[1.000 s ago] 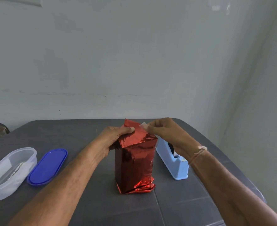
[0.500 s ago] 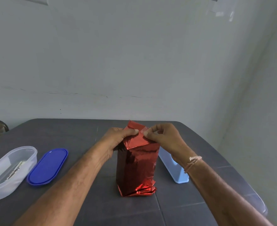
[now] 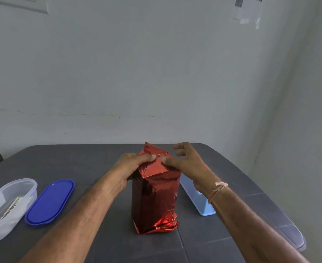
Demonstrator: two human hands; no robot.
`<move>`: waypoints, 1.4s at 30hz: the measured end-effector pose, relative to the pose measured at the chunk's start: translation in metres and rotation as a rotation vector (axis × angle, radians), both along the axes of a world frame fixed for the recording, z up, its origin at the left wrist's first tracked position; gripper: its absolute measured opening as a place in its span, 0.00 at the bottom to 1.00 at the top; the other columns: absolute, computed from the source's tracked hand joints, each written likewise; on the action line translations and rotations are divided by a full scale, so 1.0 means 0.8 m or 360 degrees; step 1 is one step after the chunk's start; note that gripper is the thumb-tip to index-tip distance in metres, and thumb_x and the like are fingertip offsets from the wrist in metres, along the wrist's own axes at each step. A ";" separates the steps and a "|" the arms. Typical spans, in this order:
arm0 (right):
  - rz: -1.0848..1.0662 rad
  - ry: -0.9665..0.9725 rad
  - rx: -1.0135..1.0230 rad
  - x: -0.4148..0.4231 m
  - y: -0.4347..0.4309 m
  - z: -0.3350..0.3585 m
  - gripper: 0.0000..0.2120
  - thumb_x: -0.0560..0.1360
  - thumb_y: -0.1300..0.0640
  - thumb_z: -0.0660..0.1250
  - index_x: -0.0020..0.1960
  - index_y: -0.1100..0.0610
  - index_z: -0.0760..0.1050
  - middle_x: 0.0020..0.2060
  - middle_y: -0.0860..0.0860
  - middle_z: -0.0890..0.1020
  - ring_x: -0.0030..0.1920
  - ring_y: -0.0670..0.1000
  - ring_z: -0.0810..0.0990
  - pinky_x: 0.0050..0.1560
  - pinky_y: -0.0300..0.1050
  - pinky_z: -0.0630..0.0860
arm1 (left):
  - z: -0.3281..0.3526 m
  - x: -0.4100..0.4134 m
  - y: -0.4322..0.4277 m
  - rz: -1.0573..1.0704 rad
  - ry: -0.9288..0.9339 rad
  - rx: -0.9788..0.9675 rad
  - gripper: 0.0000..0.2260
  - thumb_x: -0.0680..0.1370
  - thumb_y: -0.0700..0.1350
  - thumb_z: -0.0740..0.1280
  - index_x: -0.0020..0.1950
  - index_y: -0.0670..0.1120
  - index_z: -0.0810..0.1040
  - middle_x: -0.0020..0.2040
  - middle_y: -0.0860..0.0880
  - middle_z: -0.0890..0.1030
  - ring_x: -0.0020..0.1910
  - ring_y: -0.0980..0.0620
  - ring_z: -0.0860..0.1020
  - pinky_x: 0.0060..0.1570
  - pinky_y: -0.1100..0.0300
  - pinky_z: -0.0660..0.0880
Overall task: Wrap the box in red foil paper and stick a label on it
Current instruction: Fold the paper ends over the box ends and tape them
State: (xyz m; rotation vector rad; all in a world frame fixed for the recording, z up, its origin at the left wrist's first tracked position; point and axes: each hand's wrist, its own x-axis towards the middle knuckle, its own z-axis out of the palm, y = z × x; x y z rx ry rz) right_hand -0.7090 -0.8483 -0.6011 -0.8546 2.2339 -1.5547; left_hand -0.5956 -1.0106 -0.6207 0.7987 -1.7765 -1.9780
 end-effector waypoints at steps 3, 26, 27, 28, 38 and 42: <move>-0.0021 -0.0124 -0.0054 -0.001 -0.007 0.000 0.29 0.70 0.50 0.81 0.66 0.50 0.71 0.59 0.52 0.76 0.59 0.53 0.79 0.56 0.47 0.79 | 0.000 0.000 0.000 -0.0014 -0.0007 -0.0005 0.24 0.66 0.51 0.82 0.55 0.39 0.85 0.44 0.43 0.88 0.39 0.49 0.84 0.39 0.58 0.79; -0.0218 -0.0435 -0.0520 -0.009 0.007 -0.015 0.20 0.78 0.42 0.71 0.65 0.51 0.73 0.57 0.48 0.80 0.57 0.51 0.82 0.56 0.50 0.79 | 0.006 0.004 0.008 0.0018 0.0027 -0.0009 0.19 0.68 0.50 0.81 0.51 0.38 0.85 0.40 0.43 0.86 0.38 0.48 0.82 0.43 0.57 0.77; -0.0246 -0.0428 -0.0556 -0.011 0.016 -0.021 0.18 0.79 0.42 0.70 0.63 0.51 0.74 0.56 0.48 0.80 0.57 0.50 0.82 0.56 0.51 0.80 | 0.006 0.005 0.006 0.0025 0.0030 -0.0011 0.20 0.67 0.50 0.81 0.52 0.38 0.85 0.40 0.43 0.86 0.38 0.48 0.82 0.43 0.57 0.77; -0.0282 -0.0414 -0.0578 -0.014 0.027 -0.029 0.16 0.80 0.44 0.70 0.62 0.52 0.75 0.56 0.48 0.81 0.55 0.50 0.82 0.54 0.50 0.81 | 0.006 0.005 0.006 0.0031 0.0028 -0.0017 0.20 0.67 0.50 0.81 0.52 0.39 0.84 0.41 0.43 0.86 0.38 0.48 0.82 0.44 0.57 0.77; -0.0917 -0.0062 -0.0105 -0.064 0.128 -0.127 0.09 0.78 0.51 0.72 0.55 0.54 0.82 0.50 0.49 0.84 0.53 0.51 0.82 0.55 0.48 0.79 | 0.004 0.007 0.001 0.0053 0.0029 -0.0075 0.20 0.70 0.49 0.79 0.55 0.38 0.84 0.42 0.42 0.84 0.39 0.47 0.80 0.42 0.58 0.76; -0.0697 -0.0218 0.0062 -0.079 0.141 -0.131 0.10 0.80 0.46 0.70 0.47 0.52 0.82 0.46 0.52 0.84 0.44 0.52 0.81 0.48 0.51 0.83 | 0.001 0.001 0.001 0.0038 0.0013 -0.0064 0.27 0.69 0.50 0.79 0.60 0.35 0.82 0.45 0.41 0.85 0.42 0.45 0.81 0.45 0.56 0.77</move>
